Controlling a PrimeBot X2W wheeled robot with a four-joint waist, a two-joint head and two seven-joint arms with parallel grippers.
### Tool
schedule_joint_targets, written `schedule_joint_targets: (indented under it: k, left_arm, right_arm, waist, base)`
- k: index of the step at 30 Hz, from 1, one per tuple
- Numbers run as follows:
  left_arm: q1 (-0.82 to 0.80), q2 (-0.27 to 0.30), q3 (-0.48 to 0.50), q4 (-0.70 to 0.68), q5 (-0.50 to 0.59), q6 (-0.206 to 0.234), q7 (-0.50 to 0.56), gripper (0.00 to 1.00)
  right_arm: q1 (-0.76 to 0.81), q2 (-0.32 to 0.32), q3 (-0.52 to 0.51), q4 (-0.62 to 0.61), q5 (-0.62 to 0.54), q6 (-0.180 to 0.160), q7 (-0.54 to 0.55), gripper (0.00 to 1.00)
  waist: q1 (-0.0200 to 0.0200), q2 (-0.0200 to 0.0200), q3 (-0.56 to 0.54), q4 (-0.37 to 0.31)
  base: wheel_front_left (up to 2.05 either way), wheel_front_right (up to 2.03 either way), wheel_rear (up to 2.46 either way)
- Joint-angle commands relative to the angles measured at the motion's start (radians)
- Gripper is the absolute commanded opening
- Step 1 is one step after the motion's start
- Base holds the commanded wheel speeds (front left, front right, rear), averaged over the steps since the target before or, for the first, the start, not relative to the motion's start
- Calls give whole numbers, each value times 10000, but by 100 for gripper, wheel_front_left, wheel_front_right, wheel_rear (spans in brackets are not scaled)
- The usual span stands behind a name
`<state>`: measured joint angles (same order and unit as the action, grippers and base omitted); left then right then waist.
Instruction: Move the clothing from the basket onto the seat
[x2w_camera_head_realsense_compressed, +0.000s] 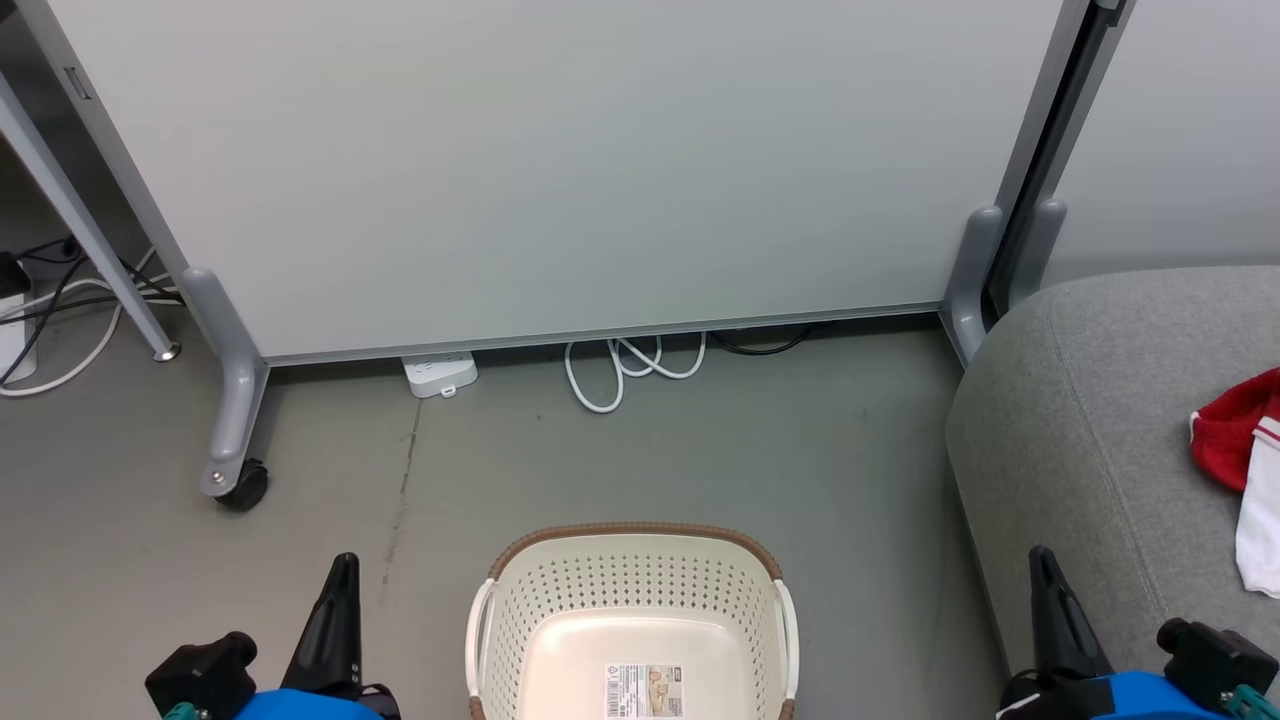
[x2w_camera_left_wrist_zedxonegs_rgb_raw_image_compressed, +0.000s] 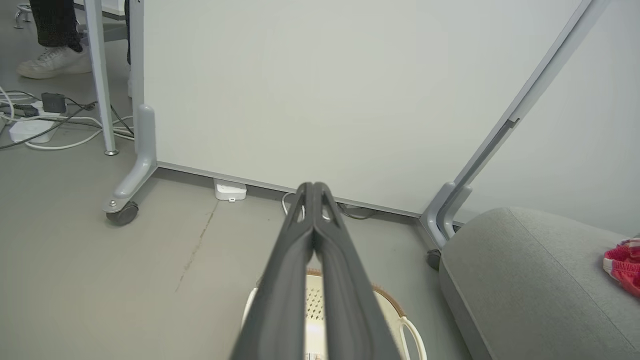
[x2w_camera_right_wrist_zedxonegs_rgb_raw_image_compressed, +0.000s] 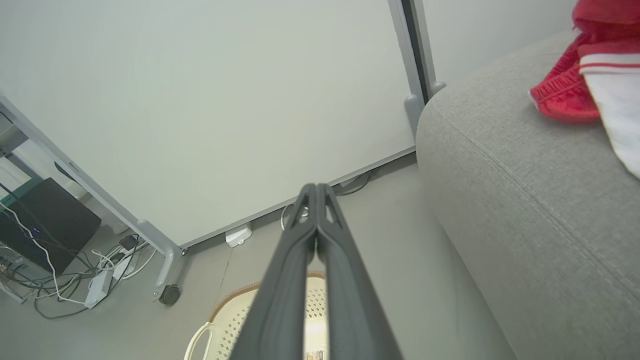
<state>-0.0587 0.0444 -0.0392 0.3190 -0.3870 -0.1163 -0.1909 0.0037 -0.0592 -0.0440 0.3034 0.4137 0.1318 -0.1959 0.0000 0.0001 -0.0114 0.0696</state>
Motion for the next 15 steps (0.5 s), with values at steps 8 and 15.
schedule_joint_targets:
  k: [8,15]
  left_arm:
    - [-258,35,238,-278,-1665,-40,392,0]
    - [-296,39,366,-334,-2768,-54,668,0]
  right_arm:
    - [-337,10,-122,-258,1655,-4,396,0]
    - [-433,19,-178,-302,2732,-5,675,0]
  waist:
    - [0,-1,12,-54]
    - [0,-1,21,-98]
  base:
    - [0,0,0]
    - [0,0,0]
